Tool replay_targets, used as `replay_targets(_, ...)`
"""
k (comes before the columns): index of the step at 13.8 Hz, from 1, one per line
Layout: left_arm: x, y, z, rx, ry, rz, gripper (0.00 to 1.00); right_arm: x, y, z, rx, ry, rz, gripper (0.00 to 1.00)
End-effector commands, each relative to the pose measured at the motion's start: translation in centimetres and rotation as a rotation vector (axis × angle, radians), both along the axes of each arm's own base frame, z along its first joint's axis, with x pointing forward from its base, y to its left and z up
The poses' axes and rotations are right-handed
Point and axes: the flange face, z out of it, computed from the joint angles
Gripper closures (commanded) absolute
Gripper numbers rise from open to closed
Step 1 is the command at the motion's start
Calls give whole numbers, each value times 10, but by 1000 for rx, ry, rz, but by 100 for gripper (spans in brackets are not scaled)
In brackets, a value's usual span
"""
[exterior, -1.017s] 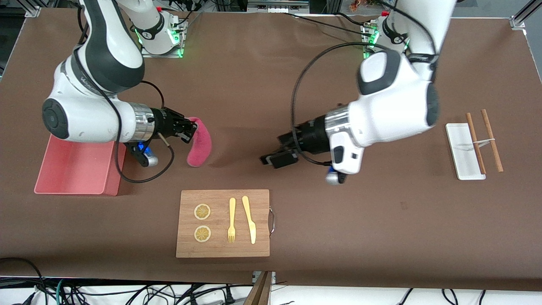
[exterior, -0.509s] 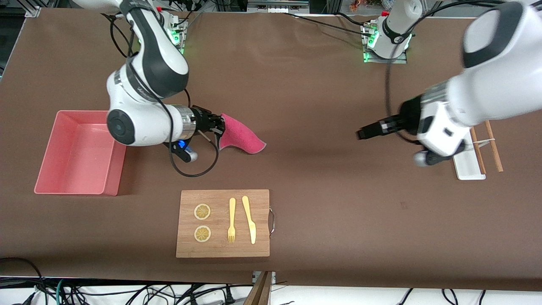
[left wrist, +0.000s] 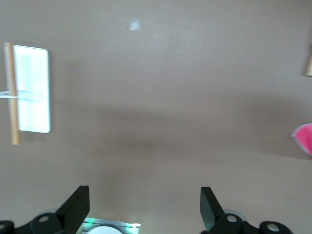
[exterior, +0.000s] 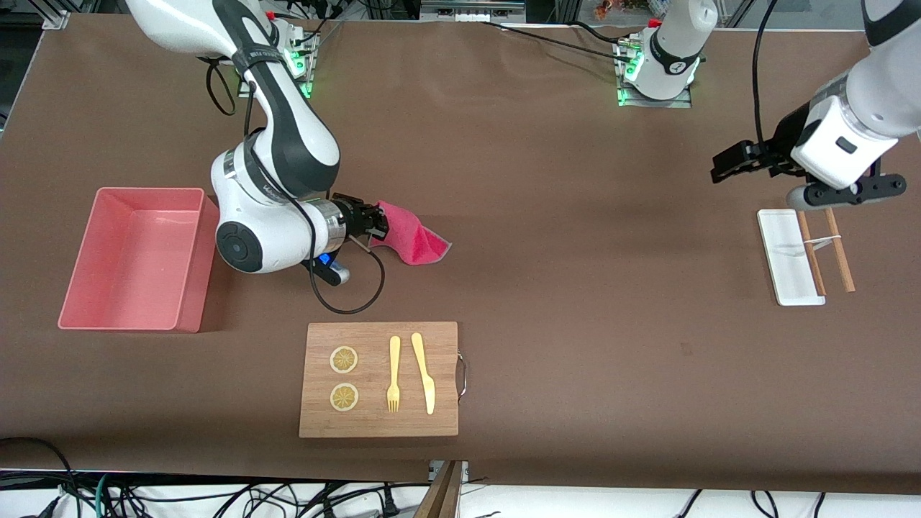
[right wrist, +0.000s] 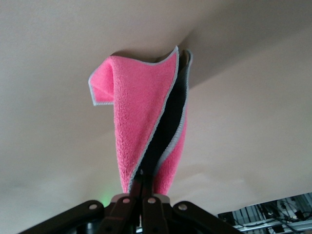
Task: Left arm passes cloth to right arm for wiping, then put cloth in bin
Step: 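Pull the cloth away with the right gripper while the left gripper withdraws, then wipe the table beside the pink bin with the cloth in the right gripper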
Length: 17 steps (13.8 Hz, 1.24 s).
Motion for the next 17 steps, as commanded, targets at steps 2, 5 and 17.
replay_targets(2, -45, 31, -32, 83, -98, -93, 0, 3, -10, -15, -18, -10, 36, 100)
replay_targets(5, -39, 62, -39, 103, -152, -142, 0, 4, -27, -40, -44, -32, 75, 100)
replay_targets(17, -15, 124, 12, 104, -234, -15, 0, 22, -231, -53, -99, -127, 427, 100)
